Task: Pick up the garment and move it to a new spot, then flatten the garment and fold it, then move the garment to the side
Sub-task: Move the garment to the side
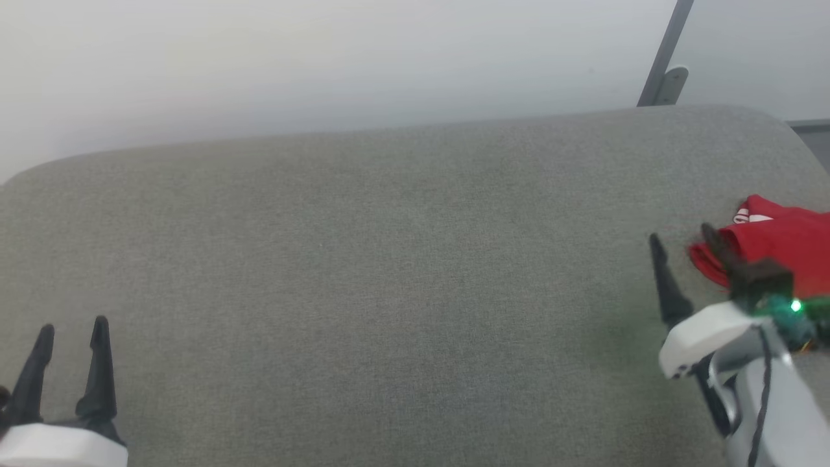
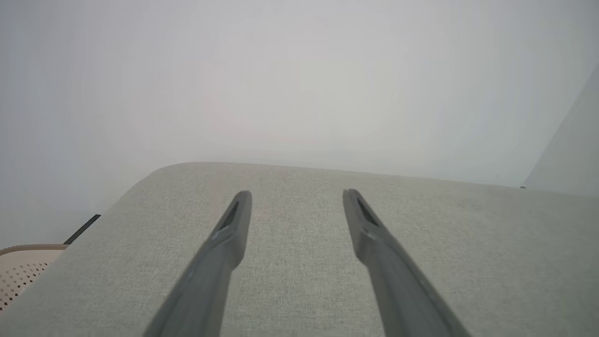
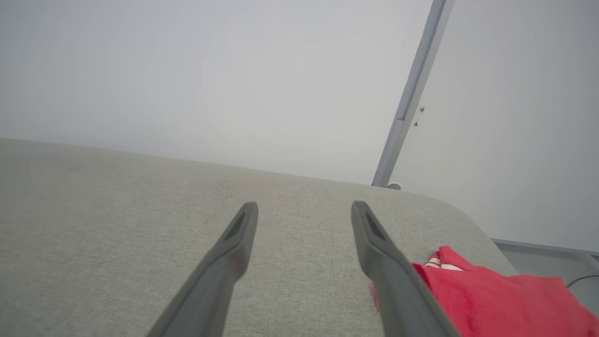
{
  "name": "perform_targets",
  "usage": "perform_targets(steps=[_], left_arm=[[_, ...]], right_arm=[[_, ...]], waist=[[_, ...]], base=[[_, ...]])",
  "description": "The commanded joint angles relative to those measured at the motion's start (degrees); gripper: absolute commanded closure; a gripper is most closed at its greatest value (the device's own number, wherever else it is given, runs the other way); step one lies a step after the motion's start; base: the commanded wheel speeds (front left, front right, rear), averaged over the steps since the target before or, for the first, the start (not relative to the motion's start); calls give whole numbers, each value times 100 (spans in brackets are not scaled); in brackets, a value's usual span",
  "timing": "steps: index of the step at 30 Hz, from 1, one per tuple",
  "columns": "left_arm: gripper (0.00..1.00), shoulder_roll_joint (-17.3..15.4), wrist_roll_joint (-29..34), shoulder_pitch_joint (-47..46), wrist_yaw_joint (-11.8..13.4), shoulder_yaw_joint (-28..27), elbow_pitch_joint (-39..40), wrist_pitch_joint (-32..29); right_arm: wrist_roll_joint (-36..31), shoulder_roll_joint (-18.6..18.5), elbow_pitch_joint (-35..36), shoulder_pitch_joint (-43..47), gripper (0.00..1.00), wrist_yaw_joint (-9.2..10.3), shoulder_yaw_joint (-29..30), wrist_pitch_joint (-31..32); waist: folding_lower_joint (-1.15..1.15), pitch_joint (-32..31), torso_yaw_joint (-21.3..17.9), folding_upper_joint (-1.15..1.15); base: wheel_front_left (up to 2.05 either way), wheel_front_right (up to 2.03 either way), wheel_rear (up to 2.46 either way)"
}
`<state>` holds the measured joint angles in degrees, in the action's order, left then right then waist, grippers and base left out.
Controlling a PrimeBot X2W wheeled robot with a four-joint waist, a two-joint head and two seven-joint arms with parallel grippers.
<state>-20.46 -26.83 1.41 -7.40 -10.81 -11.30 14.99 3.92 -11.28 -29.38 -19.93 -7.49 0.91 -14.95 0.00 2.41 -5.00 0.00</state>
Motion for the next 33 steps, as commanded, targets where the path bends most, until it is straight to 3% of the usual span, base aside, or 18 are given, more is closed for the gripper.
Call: perform_targets(steps=[1, 12, 33], left_arm=[[0, -25, -44, 113, -13, -24, -46, 20], [0, -89, -332, 345, -13, 7, -238, 20], [0, -147, -357, 364, -13, 67, -188, 20]], right_arm=[[-64, 82, 157, 175, 0, 0, 30, -29], [-227, 445, 1015, 1001, 0, -1, 325, -28], [-334, 749, 1408, 1471, 0, -1, 487, -29]], waist=[[0, -25, 21, 0], [0, -98, 105, 0], [0, -49, 67, 0]], base=[[0, 0, 0], [0, 0, 0], [0, 0, 0]])
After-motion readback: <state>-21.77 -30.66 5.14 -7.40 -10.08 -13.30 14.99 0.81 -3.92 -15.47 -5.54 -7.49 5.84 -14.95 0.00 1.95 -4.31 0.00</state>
